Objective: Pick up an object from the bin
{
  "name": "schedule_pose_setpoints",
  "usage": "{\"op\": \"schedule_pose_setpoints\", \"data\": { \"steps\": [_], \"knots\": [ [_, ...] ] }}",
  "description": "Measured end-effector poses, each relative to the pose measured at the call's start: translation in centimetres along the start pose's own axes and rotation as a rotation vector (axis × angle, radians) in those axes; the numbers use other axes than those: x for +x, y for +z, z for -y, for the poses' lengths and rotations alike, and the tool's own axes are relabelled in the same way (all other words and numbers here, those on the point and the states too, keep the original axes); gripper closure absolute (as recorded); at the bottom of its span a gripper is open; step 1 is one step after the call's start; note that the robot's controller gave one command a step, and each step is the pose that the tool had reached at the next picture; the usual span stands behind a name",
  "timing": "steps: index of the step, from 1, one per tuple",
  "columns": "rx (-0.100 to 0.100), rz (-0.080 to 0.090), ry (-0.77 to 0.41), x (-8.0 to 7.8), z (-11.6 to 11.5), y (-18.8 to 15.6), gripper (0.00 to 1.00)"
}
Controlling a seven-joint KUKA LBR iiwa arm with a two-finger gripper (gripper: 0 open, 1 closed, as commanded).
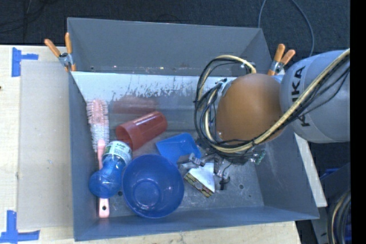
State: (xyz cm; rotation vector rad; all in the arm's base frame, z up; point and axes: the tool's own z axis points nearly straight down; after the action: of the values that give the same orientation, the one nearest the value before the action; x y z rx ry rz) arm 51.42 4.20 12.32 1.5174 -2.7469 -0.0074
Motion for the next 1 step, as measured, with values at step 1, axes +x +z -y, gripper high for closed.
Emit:
{"op": "schedule_pose_setpoints", "data": {
  "steps": [1],
  "knots": [
    [-0.002, -0.001, 0.002, 0.00, -0.08, -0.99, 1.00]
  ]
}}
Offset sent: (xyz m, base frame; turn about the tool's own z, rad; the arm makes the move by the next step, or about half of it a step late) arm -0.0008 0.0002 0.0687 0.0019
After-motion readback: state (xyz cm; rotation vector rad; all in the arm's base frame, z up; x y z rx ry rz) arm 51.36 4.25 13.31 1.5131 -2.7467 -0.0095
